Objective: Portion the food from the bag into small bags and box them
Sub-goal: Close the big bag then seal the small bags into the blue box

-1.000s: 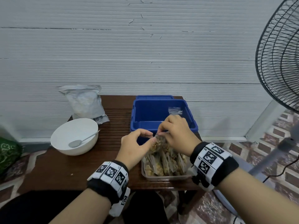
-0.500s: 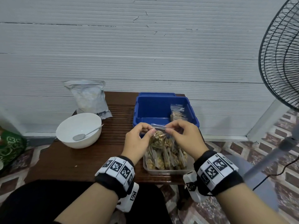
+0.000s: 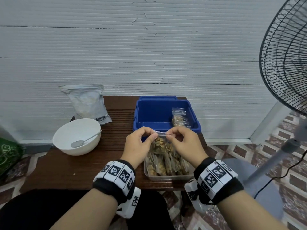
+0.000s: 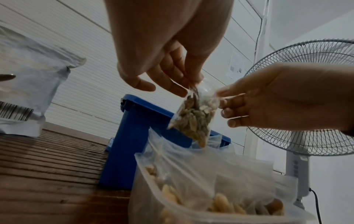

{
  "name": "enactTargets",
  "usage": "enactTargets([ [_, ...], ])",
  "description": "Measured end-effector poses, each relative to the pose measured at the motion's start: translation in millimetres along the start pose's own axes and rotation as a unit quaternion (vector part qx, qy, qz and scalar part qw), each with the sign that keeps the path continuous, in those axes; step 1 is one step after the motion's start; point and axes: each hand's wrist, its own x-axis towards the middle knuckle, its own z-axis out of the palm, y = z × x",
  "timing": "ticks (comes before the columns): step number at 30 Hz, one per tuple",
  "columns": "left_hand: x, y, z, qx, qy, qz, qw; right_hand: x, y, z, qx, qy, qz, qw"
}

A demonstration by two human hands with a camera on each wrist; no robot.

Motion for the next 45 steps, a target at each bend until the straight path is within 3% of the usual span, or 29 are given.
enactTargets([
  [11, -1.8, -1.5, 0.0, -0.010, -0.015, -0.036, 0.999, 0.4, 2.1, 0.2, -0.030, 0.001, -0.029, 0.999],
  [20, -0.3, 3.0, -2.1, -0.002, -0.017, -0.016, 1.000, 5.2, 1.3, 0.0, -0.044, -0.017, -0.043, 0.998],
  [26, 5.6, 5.8, -9.5, -0.033, -0.028, -0.020, 0.999, 15.1, -15.0, -13.4, -0.078, -0.091, -0.053, 0.991],
  [32, 31.1, -1.5, -29.2, -0.051, 0.048, -0.040, 0.997, 60.7, -42.3, -45.9, -0.134, -0.106, -0.050, 0.984],
  [39, 79.3, -25.4, -42.8, 0.030, 0.070, -0.086, 0.993, 138.1, -64.8, -61.8, -0.274, -0.190, -0.041, 0.942],
  [45, 116.5, -44.0, -35.2, 0.035, 0.015, -0.158, 0.987, 198.1, -40.2, -32.1, -0.382, -0.287, -0.008, 0.879],
])
